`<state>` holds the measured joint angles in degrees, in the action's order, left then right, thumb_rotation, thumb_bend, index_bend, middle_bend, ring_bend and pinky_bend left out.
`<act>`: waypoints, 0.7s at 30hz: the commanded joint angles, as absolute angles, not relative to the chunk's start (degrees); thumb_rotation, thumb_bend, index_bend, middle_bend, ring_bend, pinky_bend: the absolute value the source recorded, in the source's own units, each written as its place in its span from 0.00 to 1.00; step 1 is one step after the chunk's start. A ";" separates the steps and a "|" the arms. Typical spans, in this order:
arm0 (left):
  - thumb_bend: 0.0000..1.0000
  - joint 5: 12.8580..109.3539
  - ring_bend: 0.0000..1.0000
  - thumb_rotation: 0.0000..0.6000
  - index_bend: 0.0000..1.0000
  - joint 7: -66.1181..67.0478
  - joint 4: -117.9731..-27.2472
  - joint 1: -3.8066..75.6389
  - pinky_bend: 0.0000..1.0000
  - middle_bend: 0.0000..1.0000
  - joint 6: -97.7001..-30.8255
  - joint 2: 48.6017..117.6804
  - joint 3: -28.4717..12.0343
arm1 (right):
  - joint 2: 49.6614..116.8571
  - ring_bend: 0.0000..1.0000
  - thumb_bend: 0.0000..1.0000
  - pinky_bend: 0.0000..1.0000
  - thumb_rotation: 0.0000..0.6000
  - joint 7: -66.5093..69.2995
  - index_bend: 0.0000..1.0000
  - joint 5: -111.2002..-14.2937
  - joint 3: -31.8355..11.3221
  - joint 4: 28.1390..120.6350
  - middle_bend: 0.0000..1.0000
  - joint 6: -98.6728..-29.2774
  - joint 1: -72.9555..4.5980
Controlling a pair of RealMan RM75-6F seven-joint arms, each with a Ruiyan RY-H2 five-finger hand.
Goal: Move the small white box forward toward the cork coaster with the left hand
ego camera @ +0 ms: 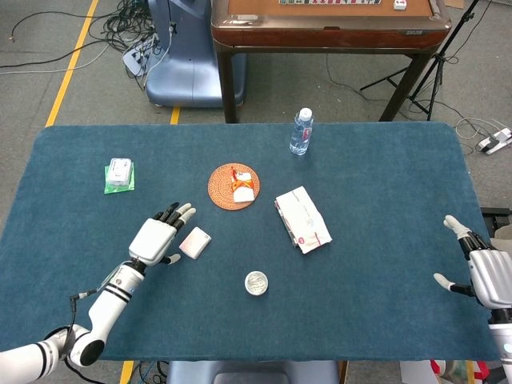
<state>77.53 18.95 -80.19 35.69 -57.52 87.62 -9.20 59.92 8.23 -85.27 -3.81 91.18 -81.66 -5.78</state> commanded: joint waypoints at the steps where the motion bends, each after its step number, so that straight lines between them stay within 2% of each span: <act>1: 0.00 76.52 0.00 1.00 0.00 19.28 -79.51 36.52 0.24 0.00 -56.64 88.30 -9.55 | 59.90 0.22 0.00 0.46 1.00 8.36 0.04 -85.17 -3.84 91.11 0.19 -81.52 -5.85; 21: 0.00 73.01 0.00 1.00 0.00 20.92 -76.31 41.51 0.24 0.00 -53.71 92.20 -10.54 | 59.54 0.22 0.00 0.46 1.00 10.30 0.04 -84.70 -4.05 90.48 0.19 -81.54 -5.70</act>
<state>73.23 20.71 -76.32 41.23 -53.88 91.93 -10.37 59.56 10.27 -84.70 -4.04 90.49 -81.51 -5.71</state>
